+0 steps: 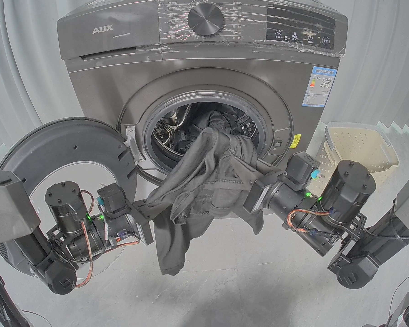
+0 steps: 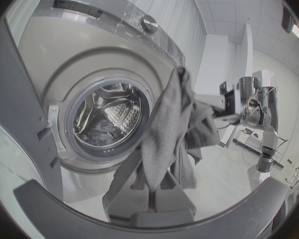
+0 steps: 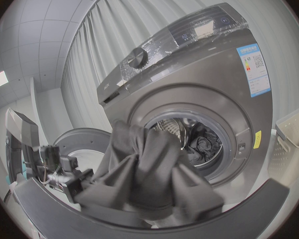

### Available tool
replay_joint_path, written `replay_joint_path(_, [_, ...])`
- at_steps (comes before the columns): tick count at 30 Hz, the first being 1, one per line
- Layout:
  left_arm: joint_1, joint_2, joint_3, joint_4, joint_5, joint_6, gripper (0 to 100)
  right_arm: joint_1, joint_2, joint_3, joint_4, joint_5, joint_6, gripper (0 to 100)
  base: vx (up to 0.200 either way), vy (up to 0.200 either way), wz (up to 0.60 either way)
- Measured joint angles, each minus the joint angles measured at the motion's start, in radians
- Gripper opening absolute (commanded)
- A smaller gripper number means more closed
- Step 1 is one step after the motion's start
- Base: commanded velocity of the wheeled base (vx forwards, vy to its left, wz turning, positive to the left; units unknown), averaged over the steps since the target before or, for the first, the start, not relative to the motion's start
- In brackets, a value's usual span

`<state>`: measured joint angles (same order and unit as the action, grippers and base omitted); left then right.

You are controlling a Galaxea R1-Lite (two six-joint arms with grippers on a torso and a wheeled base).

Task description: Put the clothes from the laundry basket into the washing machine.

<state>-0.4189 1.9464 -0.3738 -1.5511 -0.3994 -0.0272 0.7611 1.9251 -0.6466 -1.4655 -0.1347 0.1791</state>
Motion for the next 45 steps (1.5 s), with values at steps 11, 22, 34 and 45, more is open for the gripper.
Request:
replay_joint_path(11, [-0.003,-0.045,-0.027,0.0,0.004,-0.01,0,-0.042,0.023,0.137,0.016,0.002,-0.003,100,0.0,0.0,0.0])
replay_joint_path(22, [-0.009,-0.043,-0.039,0.0,0.004,-0.014,0,-0.056,0.041,0.204,0.006,0.002,-0.003,100,0.0,0.0,0.0])
replay_joint_path(34, [-0.008,-0.043,-0.064,-0.001,0.011,-0.016,0,-0.038,0.115,0.229,-0.03,0.026,-0.004,100,0.0,0.0,0.0])
replay_joint_path(45, [-0.007,-0.043,-0.087,0.0,0.024,-0.017,0,-0.037,0.209,0.217,-0.064,0.065,-0.009,100,0.0,0.0,0.0])
